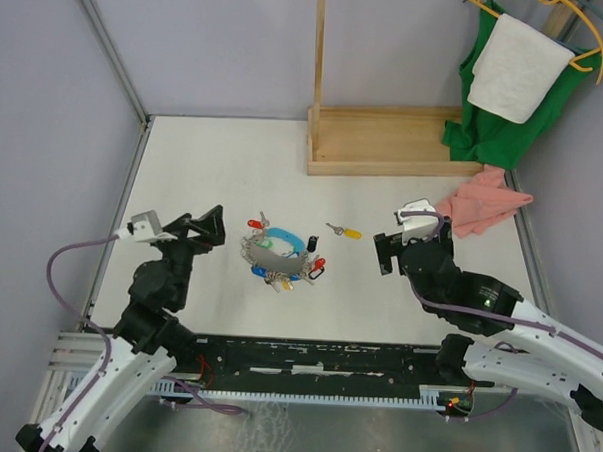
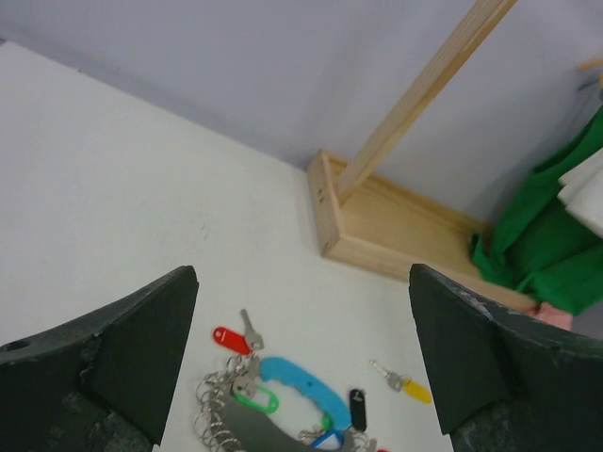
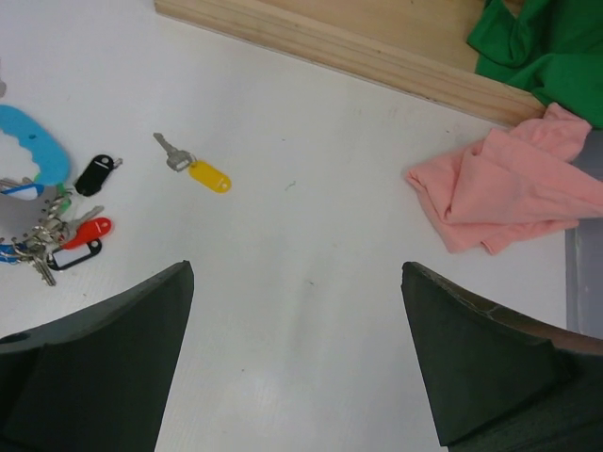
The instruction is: Put the keys on the keyring
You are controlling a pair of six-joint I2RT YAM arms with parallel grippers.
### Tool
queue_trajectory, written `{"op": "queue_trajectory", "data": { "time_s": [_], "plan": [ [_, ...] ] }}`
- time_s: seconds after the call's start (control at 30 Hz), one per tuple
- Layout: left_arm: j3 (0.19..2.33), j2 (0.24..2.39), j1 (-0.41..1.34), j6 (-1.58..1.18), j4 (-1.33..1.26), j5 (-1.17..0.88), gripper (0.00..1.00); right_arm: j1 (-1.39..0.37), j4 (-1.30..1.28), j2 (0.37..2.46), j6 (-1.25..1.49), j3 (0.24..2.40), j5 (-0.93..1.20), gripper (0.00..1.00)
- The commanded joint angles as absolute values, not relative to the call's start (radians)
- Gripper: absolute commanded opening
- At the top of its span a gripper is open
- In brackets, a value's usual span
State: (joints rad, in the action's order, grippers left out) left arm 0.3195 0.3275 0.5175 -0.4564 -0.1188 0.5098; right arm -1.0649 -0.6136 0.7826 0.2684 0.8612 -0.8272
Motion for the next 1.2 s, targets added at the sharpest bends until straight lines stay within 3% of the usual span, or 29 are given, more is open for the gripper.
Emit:
{"op": "queue_trajectory", "data": {
  "time_s": [0.0, 0.2, 0.57, 1.17],
  "plan": [
    [0.48, 0.206, 0.515, -0.527, 0.133, 0.519, 0.99, -1.068, -0.753, 0.748, 0.294, 0.928, -0.937, 1.0],
    [0.623, 0.127, 0.515, -0.365, 0.286, 0.388, 0.99, -1.069, -0.858, 0.656, 0.316, 0.949, -0.981, 1.0],
    [0.533, 0.025, 0.516, -0.225, 0.268, 0.251, 0.99, -1.069, -0.824, 0.378, 0.346, 0.855, -0.977, 1.0],
    [0.536, 0.06, 0.516, -0.233, 0.297, 0.253, 0.99, -1.068, -0.831, 0.392, 0.334, 0.871, -0.932, 1.0]
  ]
}}
